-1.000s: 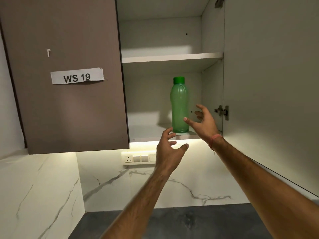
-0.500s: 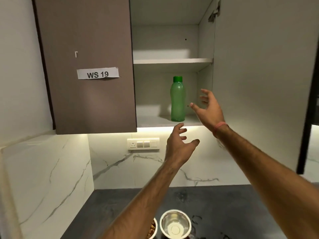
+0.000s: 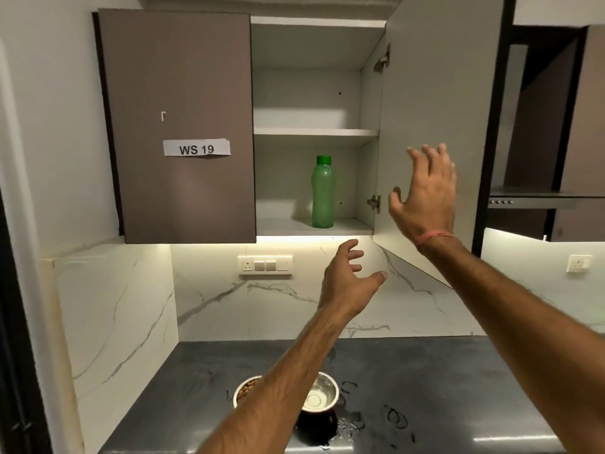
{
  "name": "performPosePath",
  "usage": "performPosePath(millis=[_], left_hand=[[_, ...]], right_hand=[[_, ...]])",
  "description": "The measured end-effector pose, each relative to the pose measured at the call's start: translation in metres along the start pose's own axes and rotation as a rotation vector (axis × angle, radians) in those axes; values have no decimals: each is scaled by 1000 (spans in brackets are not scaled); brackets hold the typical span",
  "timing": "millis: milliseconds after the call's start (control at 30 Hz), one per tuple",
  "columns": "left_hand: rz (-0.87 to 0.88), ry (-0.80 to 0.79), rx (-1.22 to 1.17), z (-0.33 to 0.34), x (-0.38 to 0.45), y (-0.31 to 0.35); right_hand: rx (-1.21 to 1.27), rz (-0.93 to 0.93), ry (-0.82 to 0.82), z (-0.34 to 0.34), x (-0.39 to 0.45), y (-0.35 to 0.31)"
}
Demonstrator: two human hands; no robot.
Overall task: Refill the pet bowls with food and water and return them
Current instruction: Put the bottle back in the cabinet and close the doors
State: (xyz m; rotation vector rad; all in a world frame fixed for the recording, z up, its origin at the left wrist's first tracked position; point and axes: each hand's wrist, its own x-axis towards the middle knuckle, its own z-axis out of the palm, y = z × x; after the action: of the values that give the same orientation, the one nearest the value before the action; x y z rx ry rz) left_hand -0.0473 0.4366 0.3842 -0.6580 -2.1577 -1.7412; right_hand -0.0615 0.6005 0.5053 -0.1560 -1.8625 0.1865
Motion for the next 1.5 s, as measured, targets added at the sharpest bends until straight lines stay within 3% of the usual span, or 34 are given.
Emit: performPosePath(millis=[133,500,767,900,1000,1167,1300,1500], left_hand=[[10,-12,-1,5,-11,12],[28,-48,1,22,-14,21],[58,-92,34,36,-8,13],[152,73,144,26,-5,-10],[158,210,173,-1,6,-32],[123,245,214,-64,46,-70],[93,273,265,-106,81,-97],[145,288,431,-133,127,-132]], right_hand=[[-128,55,65,-31,7,15],[157,213,81,-51,-2,21],[248,9,53,-27,-18,-23],[321,-110,-34,-4,-22,-59],[329,-149,-135,19,-27,-87],[481,-168,-399,69,-27,-124],[307,-326,-503,118,-25,-132],[68,-528,-367,187,-12,-132]])
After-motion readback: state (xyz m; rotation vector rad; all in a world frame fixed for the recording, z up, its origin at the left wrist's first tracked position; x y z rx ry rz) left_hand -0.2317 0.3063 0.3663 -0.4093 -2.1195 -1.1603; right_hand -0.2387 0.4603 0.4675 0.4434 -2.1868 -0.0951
